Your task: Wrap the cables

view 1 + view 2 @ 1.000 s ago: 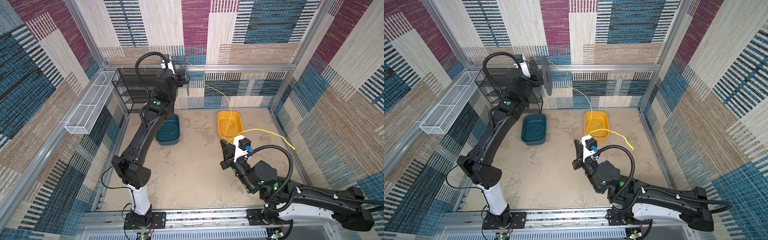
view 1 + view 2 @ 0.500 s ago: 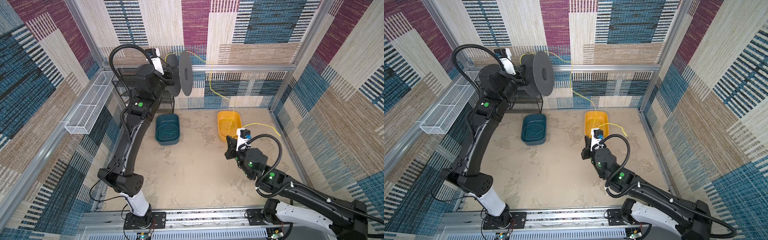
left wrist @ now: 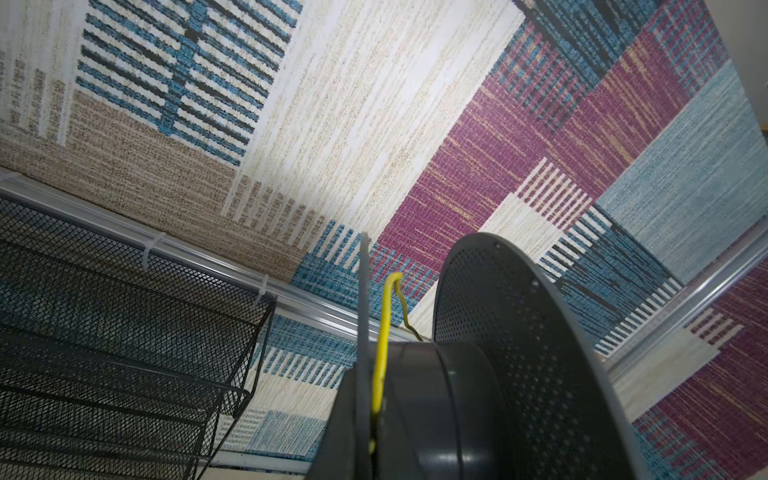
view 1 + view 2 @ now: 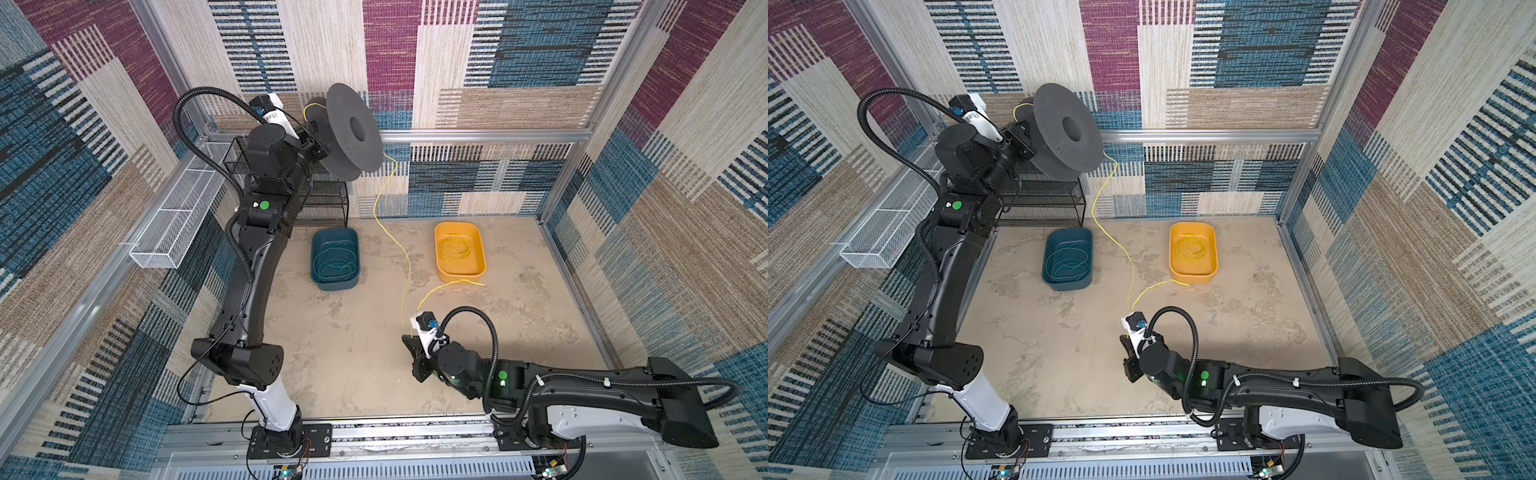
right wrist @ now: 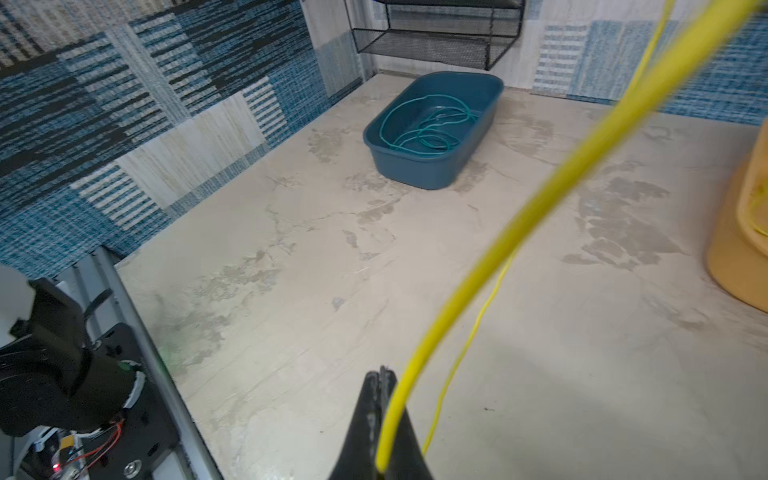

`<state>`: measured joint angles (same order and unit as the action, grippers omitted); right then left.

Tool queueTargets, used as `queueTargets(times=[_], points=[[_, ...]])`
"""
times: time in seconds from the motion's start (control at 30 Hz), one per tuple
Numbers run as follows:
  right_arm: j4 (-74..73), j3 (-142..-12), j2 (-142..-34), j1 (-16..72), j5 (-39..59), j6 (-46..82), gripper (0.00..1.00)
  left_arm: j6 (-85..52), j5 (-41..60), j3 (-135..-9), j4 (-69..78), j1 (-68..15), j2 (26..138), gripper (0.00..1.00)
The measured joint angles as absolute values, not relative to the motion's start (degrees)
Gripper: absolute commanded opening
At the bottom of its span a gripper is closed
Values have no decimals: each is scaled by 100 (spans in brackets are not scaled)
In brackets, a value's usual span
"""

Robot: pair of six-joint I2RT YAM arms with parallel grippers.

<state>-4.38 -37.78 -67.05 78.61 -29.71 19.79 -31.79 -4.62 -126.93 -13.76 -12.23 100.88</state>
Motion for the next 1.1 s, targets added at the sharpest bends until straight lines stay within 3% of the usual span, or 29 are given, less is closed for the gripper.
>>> queueTargets(times=[0.33, 0.73, 1.1], points=[[-659, -5052, -7122, 9441, -3293, 906, 0, -2211, -1839, -14302, -1806, -1870, 11493, 0], [-943, -6104, -6060, 9502, -4270, -849, 0, -985, -2383, -12514, -1879, -2373, 11308, 0], [-1372, -7373, -6152, 9470, -3835, -1610, 0, -777, -2274, -11480, -1566, -2589, 11382, 0]])
